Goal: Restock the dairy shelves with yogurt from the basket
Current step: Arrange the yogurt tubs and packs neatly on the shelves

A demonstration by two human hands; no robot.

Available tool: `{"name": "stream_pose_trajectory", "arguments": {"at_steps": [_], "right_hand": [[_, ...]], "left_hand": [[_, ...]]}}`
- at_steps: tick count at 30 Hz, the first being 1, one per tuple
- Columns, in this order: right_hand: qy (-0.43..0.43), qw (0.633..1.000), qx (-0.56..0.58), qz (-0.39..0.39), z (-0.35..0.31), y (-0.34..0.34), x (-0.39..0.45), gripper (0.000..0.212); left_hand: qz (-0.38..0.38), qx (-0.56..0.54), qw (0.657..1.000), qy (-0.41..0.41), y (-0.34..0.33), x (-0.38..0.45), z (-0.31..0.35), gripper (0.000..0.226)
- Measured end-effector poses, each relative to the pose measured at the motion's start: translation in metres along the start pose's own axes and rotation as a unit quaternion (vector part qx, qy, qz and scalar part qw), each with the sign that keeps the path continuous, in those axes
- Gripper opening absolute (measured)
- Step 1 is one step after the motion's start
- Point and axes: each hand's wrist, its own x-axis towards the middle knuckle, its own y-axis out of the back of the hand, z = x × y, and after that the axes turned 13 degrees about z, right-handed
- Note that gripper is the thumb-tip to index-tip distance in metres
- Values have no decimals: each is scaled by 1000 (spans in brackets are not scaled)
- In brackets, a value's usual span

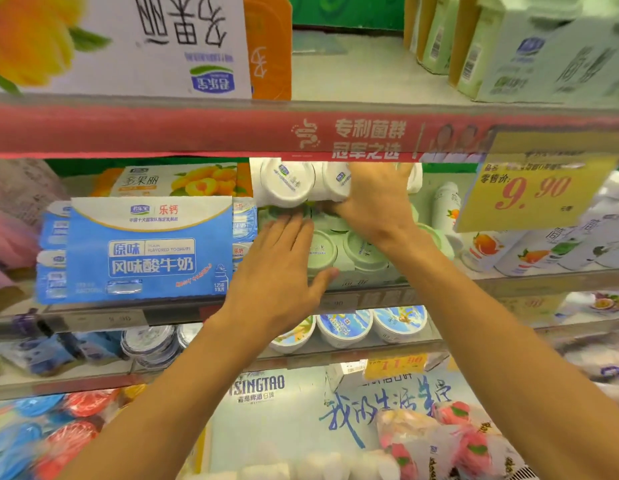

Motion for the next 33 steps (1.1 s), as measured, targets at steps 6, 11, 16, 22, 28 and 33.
{"name": "stream_pose_trajectory", "arguments": {"at_steps": [6,11,16,22,28,33], "right_hand": [[66,987,-61,136,-15,24,-36,68],[99,980,-31,173,-21,51,-54,61],[75,985,-22,155,-20,75,-65,60],[42,997,42,42,-8,116,-65,85],[37,990,120,-59,-9,145,-72,85],[72,980,151,-111,-14,158,-91,80]], "left_hand": [[8,61,998,-9,1,-10,-4,71],[-49,85,995,-18,24,-6,-18,67],[-94,19,993,-65,44,9,-34,76],[-102,16,994,-32,47,37,-37,53],[-150,61,986,-30,27,73,-52,39],[-172,75,982,-30,24,97,-48,57]]}}
